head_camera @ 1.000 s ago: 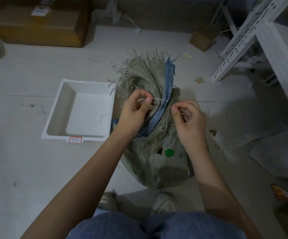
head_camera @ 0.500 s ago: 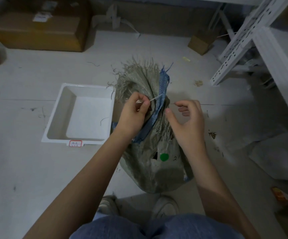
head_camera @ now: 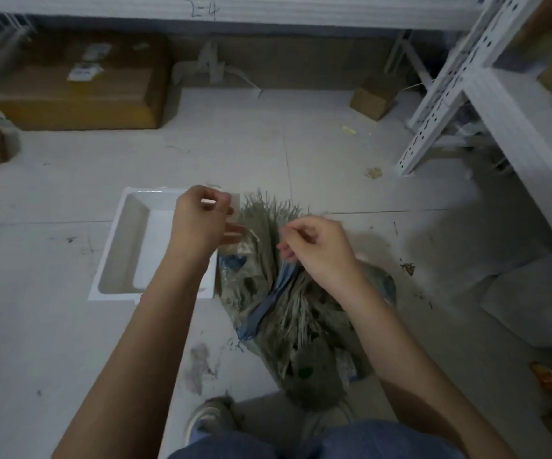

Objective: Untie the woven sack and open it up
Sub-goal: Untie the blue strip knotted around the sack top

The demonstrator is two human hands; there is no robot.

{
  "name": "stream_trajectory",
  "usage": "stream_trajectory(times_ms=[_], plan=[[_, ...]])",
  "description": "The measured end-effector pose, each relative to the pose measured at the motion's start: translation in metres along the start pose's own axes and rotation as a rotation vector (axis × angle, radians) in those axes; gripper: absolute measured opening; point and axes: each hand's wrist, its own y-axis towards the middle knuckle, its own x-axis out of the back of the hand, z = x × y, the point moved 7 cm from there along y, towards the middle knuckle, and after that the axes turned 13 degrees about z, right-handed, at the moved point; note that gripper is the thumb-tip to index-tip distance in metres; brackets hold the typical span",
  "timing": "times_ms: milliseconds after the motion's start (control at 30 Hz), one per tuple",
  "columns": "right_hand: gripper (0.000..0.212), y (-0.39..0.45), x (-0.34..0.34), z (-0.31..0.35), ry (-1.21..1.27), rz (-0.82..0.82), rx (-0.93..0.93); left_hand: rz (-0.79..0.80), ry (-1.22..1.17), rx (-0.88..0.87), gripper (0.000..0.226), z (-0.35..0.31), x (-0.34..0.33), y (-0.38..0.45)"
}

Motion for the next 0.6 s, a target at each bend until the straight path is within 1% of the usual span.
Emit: stream_trajectory(times_ms=[33,67,100,133,167,200,300,400,433,500,567,600], plan=[[0.014,0.002,-0.012,-0.004,0.219,0.112,-0.098,0.033,-0.161,0.043,0.021,0.005,0.002,-0.002],[0.019,0.003,-0.025,-0.006,0.393,0.214,-0.182,0.052,-0.262,0.066,0.020,0.008,0.002,-0.004],[0.025,0.003,-0.037,-0.006,0.508,0.292,-0.241,0.060,-0.334,0.083,0.019,0.013,0.002,-0.005],[0.028,0.004,-0.047,-0.007,0.583,0.334,-0.270,0.064,-0.407,0.104,0.017,0.019,0.001,-0.007],[0.028,0.006,-0.054,-0.008,0.641,0.328,-0.281,0.070,-0.472,0.128,0.016,0.025,-0.003,-0.009],[0.026,0.009,-0.059,-0.010,0.702,0.284,-0.292,0.080,-0.526,0.150,0.015,0.031,-0.007,-0.010],[0.019,0.017,-0.063,-0.021,0.850,0.092,-0.377,0.110,-0.633,0.175,0.013,0.044,-0.019,-0.012],[0.014,0.026,-0.054,-0.025,0.840,-0.053,-0.394,0.088,-0.596,0.198,0.021,0.055,-0.015,-0.006],[0.015,0.029,-0.053,-0.024,0.824,-0.063,-0.387,0.081,-0.573,0.205,0.024,0.058,-0.012,-0.004],[0.018,0.040,-0.056,-0.020,0.751,-0.032,-0.384,0.073,-0.535,0.200,0.024,0.061,-0.005,-0.001],[0.016,0.053,-0.062,-0.012,0.630,-0.022,-0.390,0.056,-0.510,0.188,0.016,0.060,0.003,0.004],[0.012,0.062,-0.065,-0.007,0.583,-0.034,-0.385,0.038,-0.503,0.183,0.011,0.060,0.010,0.008]])
